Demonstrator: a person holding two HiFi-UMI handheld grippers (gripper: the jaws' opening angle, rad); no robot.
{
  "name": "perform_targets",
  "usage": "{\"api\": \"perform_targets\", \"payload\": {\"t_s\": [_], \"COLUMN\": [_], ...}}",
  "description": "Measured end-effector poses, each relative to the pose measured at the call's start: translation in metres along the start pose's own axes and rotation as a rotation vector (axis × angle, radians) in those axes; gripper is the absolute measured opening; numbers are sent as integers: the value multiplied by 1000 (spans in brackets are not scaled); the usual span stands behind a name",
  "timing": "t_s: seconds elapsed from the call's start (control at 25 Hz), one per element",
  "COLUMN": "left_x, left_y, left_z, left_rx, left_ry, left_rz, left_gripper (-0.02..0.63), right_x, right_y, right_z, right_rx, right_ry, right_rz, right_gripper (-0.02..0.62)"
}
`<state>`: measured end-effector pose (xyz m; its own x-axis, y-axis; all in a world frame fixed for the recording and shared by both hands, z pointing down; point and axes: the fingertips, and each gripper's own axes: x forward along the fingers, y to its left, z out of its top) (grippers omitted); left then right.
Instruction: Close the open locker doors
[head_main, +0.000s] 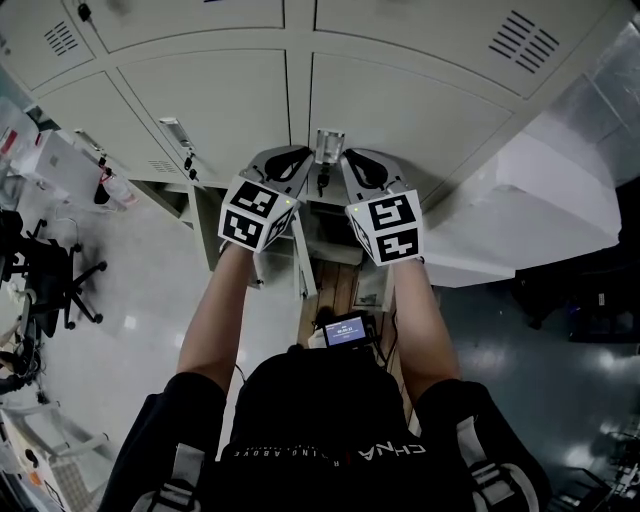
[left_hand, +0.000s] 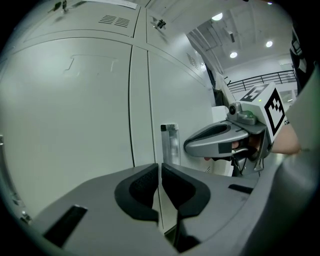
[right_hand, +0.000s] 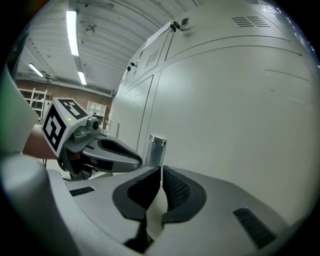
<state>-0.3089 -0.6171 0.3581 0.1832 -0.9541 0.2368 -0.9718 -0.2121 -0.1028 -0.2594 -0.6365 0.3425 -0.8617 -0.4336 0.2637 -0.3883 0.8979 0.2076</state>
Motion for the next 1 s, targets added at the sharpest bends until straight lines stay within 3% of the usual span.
{"api": "perform_targets", "payload": {"t_s": [0.2,0.48,0.56,0.76,1.0], "left_x": [-7,0,4,14,25], "left_y": [-14,-50,-56,-56,-48], "left_z": [-9,-43,-51,-62,-66], "left_rx": [46,300,373,510,568], "left_ry": [18,135,178,251,277], "left_rz": [14,18,22,79,139], "left_gripper": [37,41,75,97,95], "right_x": [1,2,2,3,3], "right_y": [-2,-2,-2,-3,-3], "right_z": [0,0,0,-1,-1], "right_rx": [2,5,9,11,14], "right_ry": [0,-4,-7,-12,-13], "right_rz": [0,6,7,10,14], "right_gripper": [39,38,38,38,38]}}
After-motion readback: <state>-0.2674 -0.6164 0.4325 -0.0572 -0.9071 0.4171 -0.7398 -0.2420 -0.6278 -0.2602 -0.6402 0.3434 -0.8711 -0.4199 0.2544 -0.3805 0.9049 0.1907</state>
